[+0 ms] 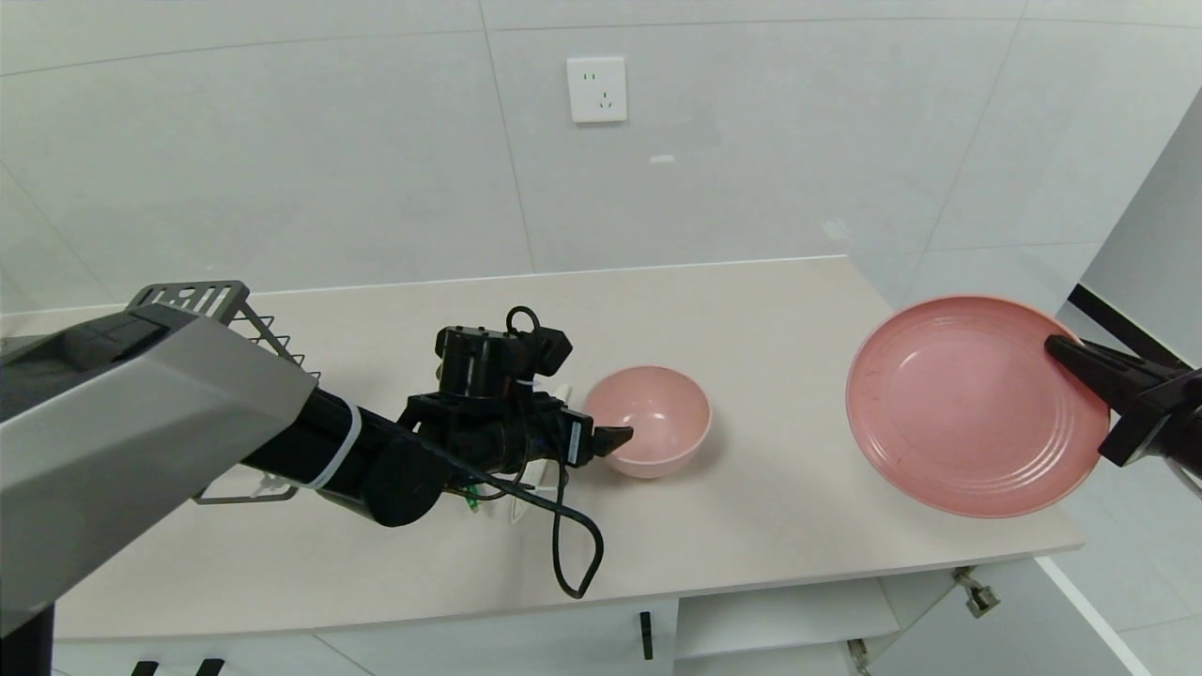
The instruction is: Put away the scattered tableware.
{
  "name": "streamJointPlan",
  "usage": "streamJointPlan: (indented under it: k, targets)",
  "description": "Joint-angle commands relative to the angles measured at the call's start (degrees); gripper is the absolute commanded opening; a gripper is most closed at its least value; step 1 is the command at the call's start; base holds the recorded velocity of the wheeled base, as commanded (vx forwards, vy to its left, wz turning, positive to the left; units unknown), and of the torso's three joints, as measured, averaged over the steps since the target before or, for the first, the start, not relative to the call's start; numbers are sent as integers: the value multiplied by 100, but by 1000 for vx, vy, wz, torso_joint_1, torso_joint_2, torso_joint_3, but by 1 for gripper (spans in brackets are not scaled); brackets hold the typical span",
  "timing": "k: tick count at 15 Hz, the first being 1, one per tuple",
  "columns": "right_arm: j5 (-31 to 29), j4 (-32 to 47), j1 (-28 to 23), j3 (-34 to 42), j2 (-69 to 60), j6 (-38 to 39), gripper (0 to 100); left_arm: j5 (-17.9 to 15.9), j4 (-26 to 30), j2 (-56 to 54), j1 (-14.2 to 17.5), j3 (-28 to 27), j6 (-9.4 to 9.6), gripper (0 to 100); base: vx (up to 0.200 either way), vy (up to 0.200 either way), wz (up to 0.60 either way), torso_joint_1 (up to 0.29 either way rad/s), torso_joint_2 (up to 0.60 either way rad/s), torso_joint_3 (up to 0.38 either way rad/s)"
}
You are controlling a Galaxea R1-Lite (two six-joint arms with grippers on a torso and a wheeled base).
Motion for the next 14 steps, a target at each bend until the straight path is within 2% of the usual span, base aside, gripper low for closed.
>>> streamJointPlan:
  k: [1,2,6,10,11,13,14]
  targets:
    - [1,-2,7,-6,9,-1,0,-11,10,56,-43,8,-6,100,0,0,0,0,0,0]
    - [1,-2,7,-6,18,-1,0,-28,27,82,-69,17,-6,0,0,0,0,0,0,0]
    - [1,-37,7,-6,35,-1,0,-19,10,-24,-105,-1,-6,0,0,0,0,0,0,0]
    - [10,-37,7,-6,18,-1,0,-2,-34,-735,-113,-71,47,0,0,0,0,0,0,0]
    - [10,-46,7,-6,0,-1,0,-2,-210,-1026,-105,-45,73,0,0,0,0,0,0,0]
    - [10,-46,-2,-6,-26,-1,0,25,-412,-1386,-113,140,196,0,0,0,0,0,0,0]
    - [10,-64,7,-15,-35,-1,0,16,-447,-1667,-113,439,231,0,0,0,0,0,0,0]
